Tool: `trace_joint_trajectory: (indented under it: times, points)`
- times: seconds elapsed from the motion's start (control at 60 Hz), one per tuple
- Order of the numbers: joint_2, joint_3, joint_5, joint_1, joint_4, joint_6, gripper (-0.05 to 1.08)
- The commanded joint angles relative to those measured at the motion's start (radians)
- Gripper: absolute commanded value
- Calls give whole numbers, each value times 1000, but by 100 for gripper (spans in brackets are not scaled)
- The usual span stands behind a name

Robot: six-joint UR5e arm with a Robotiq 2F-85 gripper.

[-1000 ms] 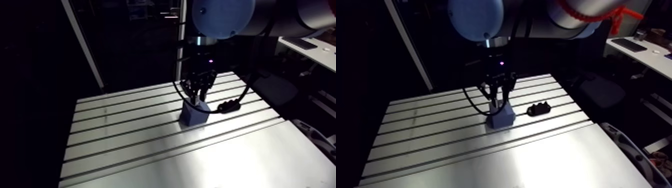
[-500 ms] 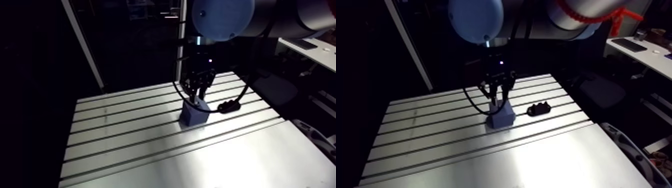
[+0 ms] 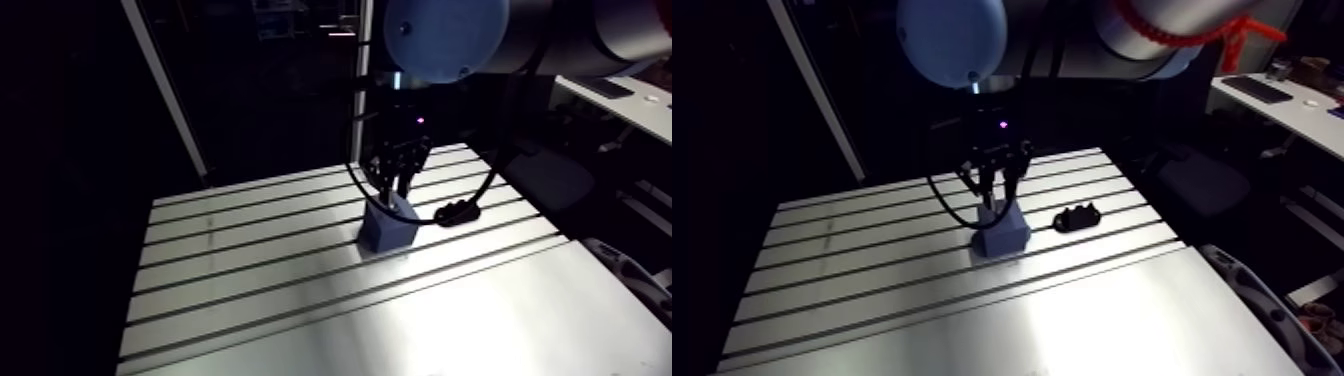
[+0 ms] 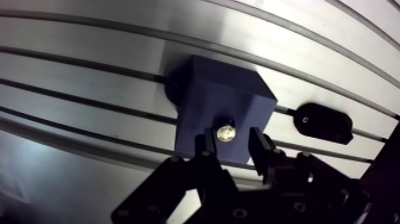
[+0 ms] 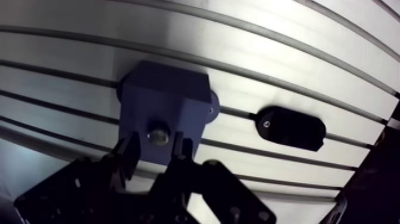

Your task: Pick up the M10 bolt and insert it into the hex recess until seated.

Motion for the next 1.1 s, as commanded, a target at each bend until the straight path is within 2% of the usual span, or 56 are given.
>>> trace_joint_trajectory:
  times: [0.017, 1.1]
  points:
    - [0, 1, 0, 1, -1, -1, 57]
    - [17, 5, 3, -1, 0, -13, 59]
